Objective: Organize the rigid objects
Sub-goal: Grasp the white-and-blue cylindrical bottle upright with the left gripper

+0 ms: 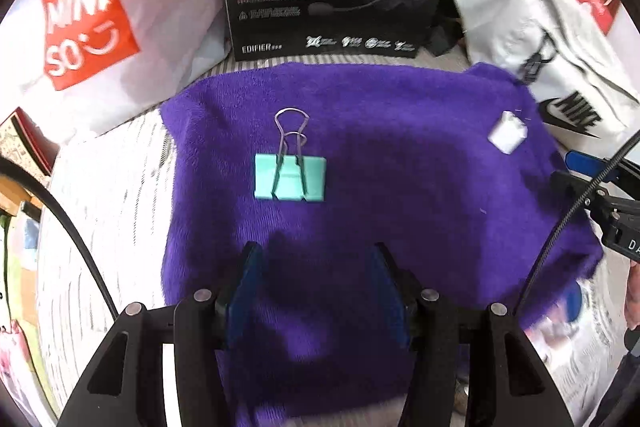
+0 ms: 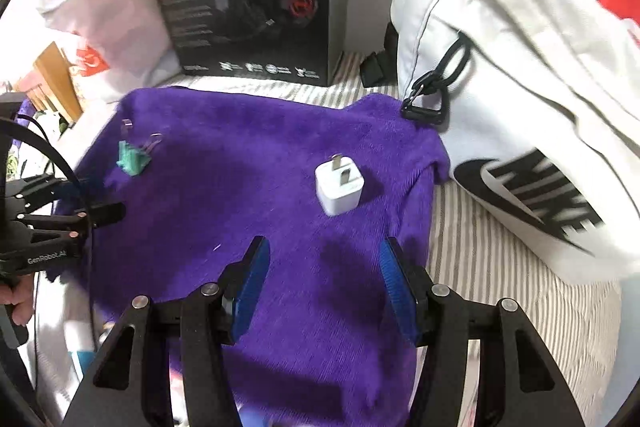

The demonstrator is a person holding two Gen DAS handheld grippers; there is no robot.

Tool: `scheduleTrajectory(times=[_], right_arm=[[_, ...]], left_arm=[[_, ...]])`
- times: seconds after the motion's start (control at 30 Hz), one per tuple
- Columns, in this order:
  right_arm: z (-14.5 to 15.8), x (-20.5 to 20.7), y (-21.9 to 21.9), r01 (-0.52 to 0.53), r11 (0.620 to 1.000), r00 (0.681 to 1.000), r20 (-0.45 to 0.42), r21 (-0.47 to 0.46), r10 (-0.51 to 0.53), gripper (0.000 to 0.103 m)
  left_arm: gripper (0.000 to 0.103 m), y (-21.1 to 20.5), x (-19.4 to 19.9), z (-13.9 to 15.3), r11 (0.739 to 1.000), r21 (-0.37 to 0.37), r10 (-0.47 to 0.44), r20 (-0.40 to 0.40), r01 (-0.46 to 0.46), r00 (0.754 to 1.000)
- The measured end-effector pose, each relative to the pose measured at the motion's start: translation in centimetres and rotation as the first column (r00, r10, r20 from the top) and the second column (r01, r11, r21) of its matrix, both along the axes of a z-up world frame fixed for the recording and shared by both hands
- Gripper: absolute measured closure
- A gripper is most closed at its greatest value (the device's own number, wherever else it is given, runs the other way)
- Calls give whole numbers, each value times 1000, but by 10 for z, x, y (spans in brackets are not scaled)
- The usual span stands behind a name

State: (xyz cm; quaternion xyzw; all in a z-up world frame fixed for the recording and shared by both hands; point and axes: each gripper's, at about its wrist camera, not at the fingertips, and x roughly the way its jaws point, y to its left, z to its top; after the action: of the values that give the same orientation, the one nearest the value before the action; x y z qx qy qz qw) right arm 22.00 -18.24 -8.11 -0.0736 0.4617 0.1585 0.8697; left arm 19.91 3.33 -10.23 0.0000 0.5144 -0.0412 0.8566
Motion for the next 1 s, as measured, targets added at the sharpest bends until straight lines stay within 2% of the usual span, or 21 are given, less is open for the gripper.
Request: scheduleTrajectory(times=[0.2,0.33,0.43,0.63,0.87,1.0], right_arm=[[24,-55,-15,-6,999,999,45,54,3,43],[29,-85,-21,5,997,998,63,73,-10,43],[33,-111,-33,23,995,996,80,93,-31,41],[28,-138,-50,55,992,996,66,115,-63,40],[15,-155,-67,93,988,994,37,123,-99,40],[10,-159,-74,112,988,993,33,110,-116,40]], left_arm=[[50,-4,-53,25,1000,0,1,40,-1,999],[50,-6,-91,30,998,-58,4,37,-2,999],[50,-12,-113,21,996,-89,4,11,-3,1000],[48,-20,-121,-1,982,-184,25,-45,-33,999],[47,-39,-129,-8,993,-116,-23,-54,17,998],[47,-37,-146,-8,998,-36,-49,-42,48,998]])
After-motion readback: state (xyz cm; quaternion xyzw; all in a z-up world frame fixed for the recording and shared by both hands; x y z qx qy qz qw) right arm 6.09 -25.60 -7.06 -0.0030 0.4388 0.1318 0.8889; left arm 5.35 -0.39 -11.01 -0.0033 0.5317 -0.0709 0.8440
